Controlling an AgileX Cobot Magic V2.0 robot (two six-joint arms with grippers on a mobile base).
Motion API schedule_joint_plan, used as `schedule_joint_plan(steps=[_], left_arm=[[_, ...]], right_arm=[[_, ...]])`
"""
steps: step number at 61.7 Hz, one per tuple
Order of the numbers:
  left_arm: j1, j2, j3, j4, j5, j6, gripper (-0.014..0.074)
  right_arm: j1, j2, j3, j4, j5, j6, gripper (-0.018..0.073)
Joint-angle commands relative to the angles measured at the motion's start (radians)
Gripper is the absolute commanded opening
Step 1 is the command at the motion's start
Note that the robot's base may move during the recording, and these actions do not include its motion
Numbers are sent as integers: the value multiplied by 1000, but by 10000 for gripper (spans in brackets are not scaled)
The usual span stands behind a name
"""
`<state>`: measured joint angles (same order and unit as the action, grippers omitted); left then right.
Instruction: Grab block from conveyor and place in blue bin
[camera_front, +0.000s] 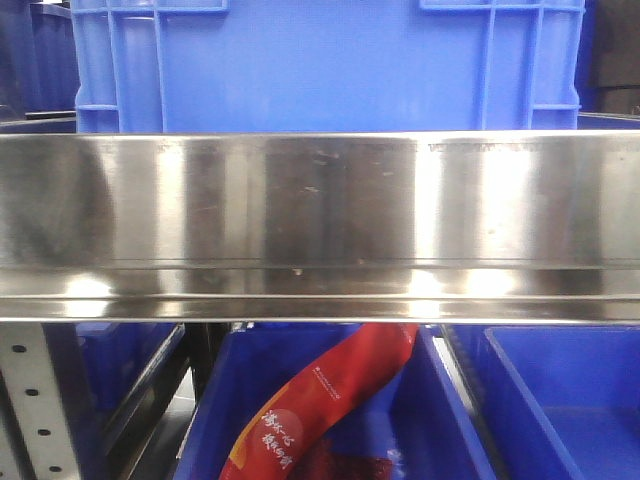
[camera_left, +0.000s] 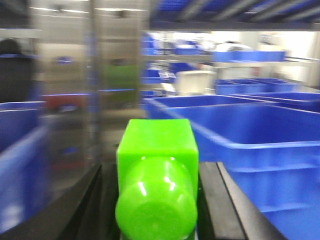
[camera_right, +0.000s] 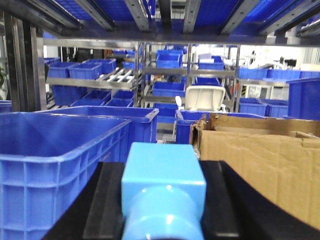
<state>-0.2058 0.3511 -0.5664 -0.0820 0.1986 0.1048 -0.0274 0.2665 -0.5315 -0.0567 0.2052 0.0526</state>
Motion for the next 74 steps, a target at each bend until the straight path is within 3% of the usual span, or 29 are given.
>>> schedule_joint_plan(steps=[1, 10, 21, 37, 58, 64, 74], left_arm=[[-69, 74, -53, -10, -6, -2, -111], [-165, 253, -164, -10, -4, -2, -111], [-238, 480, -332, -10, -8, -2, -111], [-239, 754, -538, -10, -8, -2, -111], [-239, 971, -690, -14, -12, -2, -99], [-242, 996, -712, -14, -14, -2, 15], [-242, 1021, -714, -14, -30, -2, 331]], right_arm=[[24, 57, -53, 4, 3, -2, -162], [92, 189, -135, 4, 3, -2, -162], [209, 383, -255, 4, 3, -2, -162], [341, 683, -471, 4, 11, -2, -162], [362, 1013, -701, 12, 11, -2, -153], [362, 1062, -721, 57, 6, -2, -20], [362, 1111, -721, 68, 4, -2, 370]])
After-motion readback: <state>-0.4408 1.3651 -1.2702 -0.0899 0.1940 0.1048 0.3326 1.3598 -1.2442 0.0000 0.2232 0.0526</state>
